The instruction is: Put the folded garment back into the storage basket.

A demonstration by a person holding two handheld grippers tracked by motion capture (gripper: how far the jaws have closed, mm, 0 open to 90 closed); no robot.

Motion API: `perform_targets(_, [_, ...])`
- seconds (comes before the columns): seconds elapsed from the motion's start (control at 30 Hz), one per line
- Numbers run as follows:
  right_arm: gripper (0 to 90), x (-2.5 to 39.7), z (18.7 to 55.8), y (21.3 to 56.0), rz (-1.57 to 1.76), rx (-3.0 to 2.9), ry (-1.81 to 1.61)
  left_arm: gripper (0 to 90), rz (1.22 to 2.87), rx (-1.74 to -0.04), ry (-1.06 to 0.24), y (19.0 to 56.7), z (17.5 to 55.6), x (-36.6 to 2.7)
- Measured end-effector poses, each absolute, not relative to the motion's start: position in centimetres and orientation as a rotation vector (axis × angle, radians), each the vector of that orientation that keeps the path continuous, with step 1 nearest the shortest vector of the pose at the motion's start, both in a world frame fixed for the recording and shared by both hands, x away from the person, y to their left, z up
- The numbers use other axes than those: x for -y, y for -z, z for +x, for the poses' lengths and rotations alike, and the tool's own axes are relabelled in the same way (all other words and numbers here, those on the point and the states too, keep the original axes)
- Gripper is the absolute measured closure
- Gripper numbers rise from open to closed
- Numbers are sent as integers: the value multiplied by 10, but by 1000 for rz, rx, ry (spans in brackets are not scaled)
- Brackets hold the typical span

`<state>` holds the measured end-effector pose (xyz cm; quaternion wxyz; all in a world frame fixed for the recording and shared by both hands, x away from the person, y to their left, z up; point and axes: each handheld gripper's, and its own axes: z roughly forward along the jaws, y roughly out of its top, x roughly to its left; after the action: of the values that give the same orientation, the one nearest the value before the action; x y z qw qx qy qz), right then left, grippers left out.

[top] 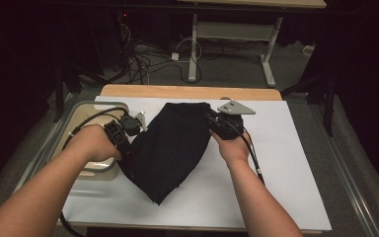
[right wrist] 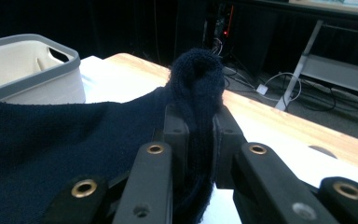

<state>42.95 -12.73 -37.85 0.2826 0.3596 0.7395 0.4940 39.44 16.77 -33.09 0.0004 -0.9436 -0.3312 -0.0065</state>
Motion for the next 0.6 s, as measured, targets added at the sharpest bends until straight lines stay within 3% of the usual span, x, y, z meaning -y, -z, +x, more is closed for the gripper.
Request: perform_targets(0.6, [806,111,433,342,895,-1948,-1363,720,-2956,1092,68,296,396,-186])
